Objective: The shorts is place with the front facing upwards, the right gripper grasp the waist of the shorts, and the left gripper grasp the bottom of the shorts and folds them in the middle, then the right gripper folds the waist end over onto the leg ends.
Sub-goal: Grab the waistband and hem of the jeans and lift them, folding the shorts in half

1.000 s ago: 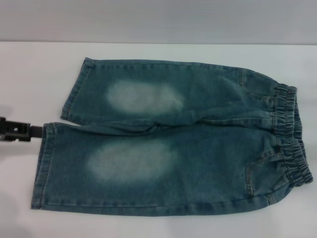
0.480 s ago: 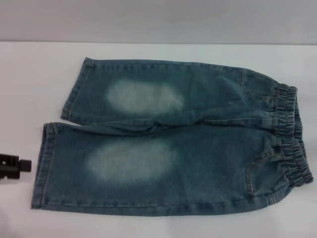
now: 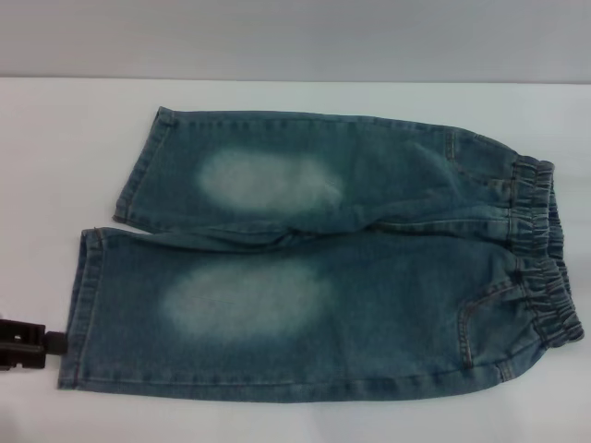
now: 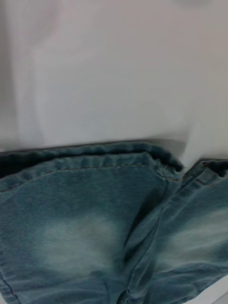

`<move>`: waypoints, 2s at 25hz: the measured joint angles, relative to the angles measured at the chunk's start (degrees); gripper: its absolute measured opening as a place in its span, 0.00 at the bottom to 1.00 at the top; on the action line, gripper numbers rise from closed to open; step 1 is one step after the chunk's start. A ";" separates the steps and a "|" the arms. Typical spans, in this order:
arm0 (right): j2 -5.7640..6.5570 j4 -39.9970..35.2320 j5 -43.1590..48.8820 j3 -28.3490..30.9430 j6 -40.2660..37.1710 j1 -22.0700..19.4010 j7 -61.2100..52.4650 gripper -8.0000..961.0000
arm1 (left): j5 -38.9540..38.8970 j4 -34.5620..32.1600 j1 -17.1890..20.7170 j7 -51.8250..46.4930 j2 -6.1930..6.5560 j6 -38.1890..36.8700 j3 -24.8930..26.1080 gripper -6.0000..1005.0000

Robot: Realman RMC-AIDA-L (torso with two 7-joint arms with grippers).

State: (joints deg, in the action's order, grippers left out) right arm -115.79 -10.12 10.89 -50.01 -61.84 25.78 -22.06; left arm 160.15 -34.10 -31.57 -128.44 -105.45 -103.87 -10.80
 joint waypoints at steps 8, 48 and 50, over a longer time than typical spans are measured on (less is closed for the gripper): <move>0.23 0.00 0.03 -0.48 -0.01 0.64 0.00 0.60 | 0.08 -0.07 0.73 -0.38 -1.31 0.23 -2.10 0.57; -0.21 0.33 0.28 -4.65 -0.03 0.09 -0.18 0.60 | 0.25 0.01 -0.07 -1.02 -2.13 0.87 -6.90 0.57; -0.13 0.35 0.28 -5.33 -0.03 0.33 -0.18 0.60 | 0.31 0.01 -0.31 -1.20 -2.14 0.90 -7.31 0.57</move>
State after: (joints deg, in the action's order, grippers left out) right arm -115.92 -9.77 11.17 -55.34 -61.88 26.10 -22.23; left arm 160.45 -34.09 -31.88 -129.64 -107.59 -102.97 -18.10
